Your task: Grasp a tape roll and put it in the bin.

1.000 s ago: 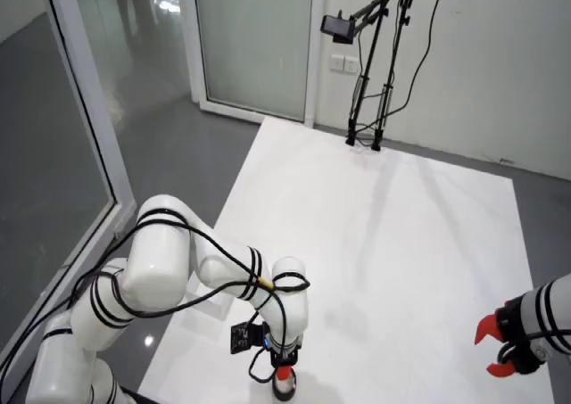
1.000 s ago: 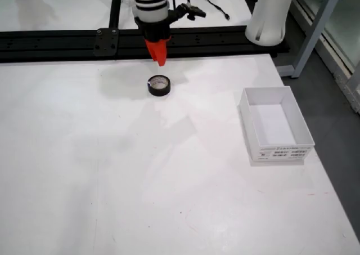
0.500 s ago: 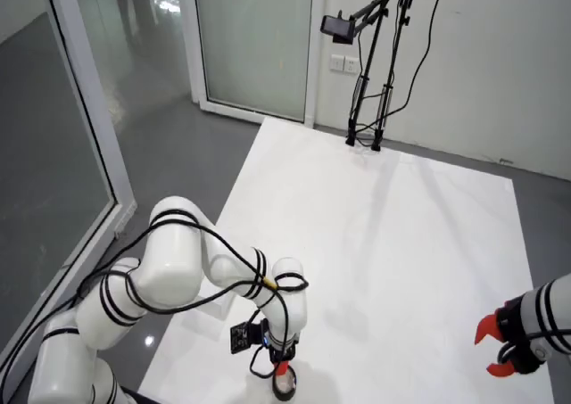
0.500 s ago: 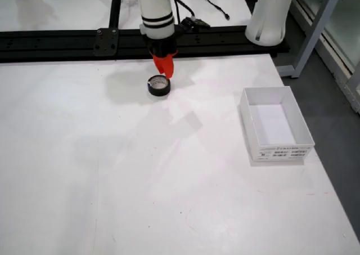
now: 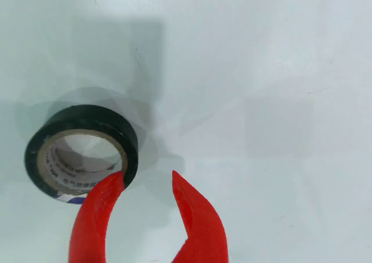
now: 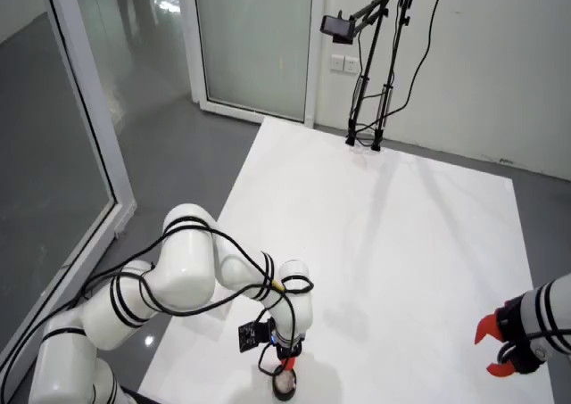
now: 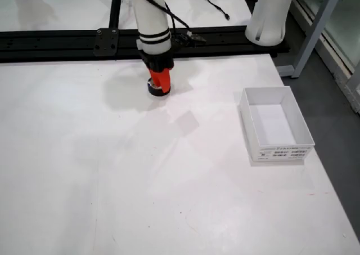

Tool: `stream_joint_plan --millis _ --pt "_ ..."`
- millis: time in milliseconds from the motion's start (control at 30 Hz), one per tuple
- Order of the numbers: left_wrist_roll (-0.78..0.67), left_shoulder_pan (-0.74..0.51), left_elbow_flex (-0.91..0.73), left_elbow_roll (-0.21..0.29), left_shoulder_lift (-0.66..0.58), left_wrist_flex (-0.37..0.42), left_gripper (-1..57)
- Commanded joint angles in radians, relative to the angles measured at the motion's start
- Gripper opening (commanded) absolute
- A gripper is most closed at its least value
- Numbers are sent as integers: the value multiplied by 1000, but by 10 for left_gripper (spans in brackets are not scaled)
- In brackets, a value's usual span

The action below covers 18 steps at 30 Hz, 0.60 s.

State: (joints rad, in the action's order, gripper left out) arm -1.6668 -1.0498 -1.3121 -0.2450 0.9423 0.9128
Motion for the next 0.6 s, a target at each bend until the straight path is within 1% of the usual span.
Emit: stream_joint_plan --millis 33,400,600 --pt "-7 2 65 -13 84 -11 182" --pt "-7 -4 53 -4 76 -20 181" --pt "-7 -3 53 10 66 -35 181"
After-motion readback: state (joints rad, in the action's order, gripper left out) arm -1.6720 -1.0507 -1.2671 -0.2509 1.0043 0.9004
